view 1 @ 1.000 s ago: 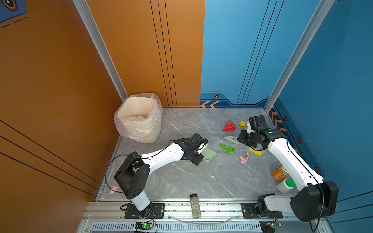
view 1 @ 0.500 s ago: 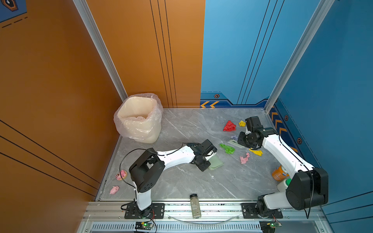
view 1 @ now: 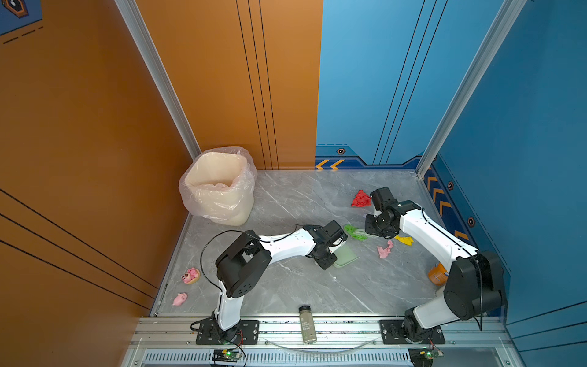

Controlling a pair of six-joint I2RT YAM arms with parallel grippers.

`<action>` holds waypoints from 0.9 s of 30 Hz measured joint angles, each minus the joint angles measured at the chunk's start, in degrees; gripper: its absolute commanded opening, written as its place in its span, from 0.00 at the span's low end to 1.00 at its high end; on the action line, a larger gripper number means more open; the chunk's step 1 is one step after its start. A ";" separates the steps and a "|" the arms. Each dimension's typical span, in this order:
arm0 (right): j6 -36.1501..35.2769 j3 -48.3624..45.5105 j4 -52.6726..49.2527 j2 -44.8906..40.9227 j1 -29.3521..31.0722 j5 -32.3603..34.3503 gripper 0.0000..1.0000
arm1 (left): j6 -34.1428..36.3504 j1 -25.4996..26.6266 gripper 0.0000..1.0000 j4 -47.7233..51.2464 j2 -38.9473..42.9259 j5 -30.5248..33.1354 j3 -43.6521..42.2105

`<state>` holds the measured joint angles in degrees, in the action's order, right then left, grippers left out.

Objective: Sweep away the paper scraps from the table
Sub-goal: 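Sweep the green paper with the brush in the right gripper into the dustpan, then lift the brush with the right gripper and move it behind the purple and pink scraps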

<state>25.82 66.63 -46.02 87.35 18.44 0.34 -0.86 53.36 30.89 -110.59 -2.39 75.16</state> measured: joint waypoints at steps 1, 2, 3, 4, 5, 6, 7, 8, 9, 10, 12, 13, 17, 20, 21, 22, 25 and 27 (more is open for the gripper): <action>-0.35 0.00 -0.39 0.00 0.74 -0.04 0.00 | -0.02 0.02 0.00 -0.04 -0.02 0.15 0.00; -0.57 0.00 -0.85 0.00 1.60 -0.04 0.00 | -0.02 0.00 0.00 -0.02 -0.02 0.31 0.00; -0.63 -0.02 -1.16 0.00 2.27 -0.07 0.00 | -0.02 0.00 0.00 -0.04 -0.02 0.46 0.00; -0.83 -0.07 -1.51 0.00 3.04 -0.09 0.00 | -0.04 0.00 0.00 -0.04 -0.02 0.66 0.00; -1.03 -0.24 -1.84 -0.07 3.80 -0.13 0.00 | -0.04 0.00 0.00 -0.04 -0.02 0.79 0.00; -1.07 -0.52 -2.05 -0.24 4.48 -0.28 0.00 | -0.04 0.00 0.00 -0.04 -0.02 0.87 0.00; -1.22 -0.94 -2.36 -0.57 5.16 -0.44 0.00 | -0.04 0.00 0.00 -0.04 -0.02 0.90 -0.02; -1.42 -1.42 -2.82 -1.16 5.88 -0.79 0.00 | -0.04 0.00 0.00 -0.04 -0.02 0.92 -0.02; -1.49 -1.84 -3.15 -1.81 6.47 -1.20 0.00 | -0.04 0.00 0.00 -0.04 -0.02 0.92 -0.02; -1.64 -2.25 -3.78 -2.73 7.15 -1.84 0.00 | -0.04 -0.07 0.00 -0.04 -0.02 0.96 -0.02; -1.70 -2.82 -4.79 -4.70 8.22 -3.15 0.00 | -0.04 -0.07 0.00 -0.04 -0.02 1.05 -0.02; -1.68 -3.08 -5.25 -5.70 8.66 -3.61 0.00 | -0.04 -0.11 0.00 -0.04 -0.02 1.07 -0.02; -1.70 -3.45 -7.19 -9.49 8.96 -4.94 0.00 | -0.04 -0.11 0.00 -0.04 -0.02 1.07 -0.02; -1.97 -3.45 -7.89 -12.09 7.91 -5.53 0.00 | -0.04 -0.11 0.00 -0.04 -0.02 1.09 -0.02; -2.05 -3.45 -8.04 -12.79 7.10 -5.73 0.00 | -0.04 -0.11 0.00 -0.04 -0.02 1.09 -0.02; -2.08 -3.45 -8.04 -13.27 6.14 -5.73 0.00 | -0.04 -0.11 0.00 -0.04 -0.02 1.09 -0.02; -2.01 -3.41 -7.98 -13.77 1.92 -4.76 0.00 | -0.04 -0.11 0.00 -0.04 -0.02 1.09 -0.02; -1.81 -3.32 -7.78 -13.64 -1.25 -3.74 0.00 | -0.04 -0.11 0.00 -0.04 -0.02 1.09 -0.02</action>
<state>24.01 63.31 -53.80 73.71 17.19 -3.40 -0.91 53.25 30.85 -110.61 -1.30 75.13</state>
